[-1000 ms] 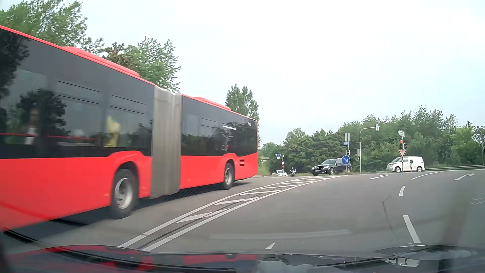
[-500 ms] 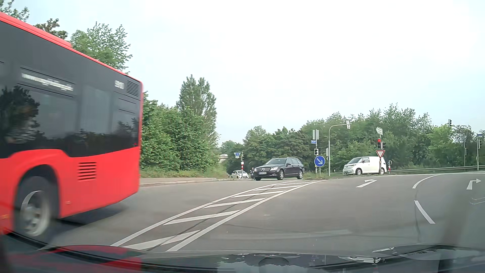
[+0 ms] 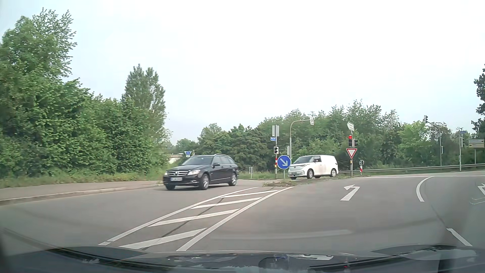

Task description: Follow the waypoints while adhering to traffic rules and regulations

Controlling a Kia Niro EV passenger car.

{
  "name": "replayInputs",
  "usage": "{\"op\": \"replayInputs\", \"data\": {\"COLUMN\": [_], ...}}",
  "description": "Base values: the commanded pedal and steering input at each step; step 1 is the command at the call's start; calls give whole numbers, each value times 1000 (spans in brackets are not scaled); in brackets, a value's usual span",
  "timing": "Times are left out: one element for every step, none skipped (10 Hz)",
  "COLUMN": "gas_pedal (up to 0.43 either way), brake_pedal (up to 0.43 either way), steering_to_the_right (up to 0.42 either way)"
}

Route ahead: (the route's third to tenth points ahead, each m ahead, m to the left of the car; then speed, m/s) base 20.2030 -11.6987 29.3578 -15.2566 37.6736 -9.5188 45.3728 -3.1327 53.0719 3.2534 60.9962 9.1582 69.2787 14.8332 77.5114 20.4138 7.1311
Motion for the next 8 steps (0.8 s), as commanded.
{"op": "replayInputs", "data": {"gas_pedal": [0,0,0,0,0,0,0,0], "brake_pedal": [152,159,165,183,195,201,201,207], "steering_to_the_right": [193,194,194,194,195,196,196,196]}}
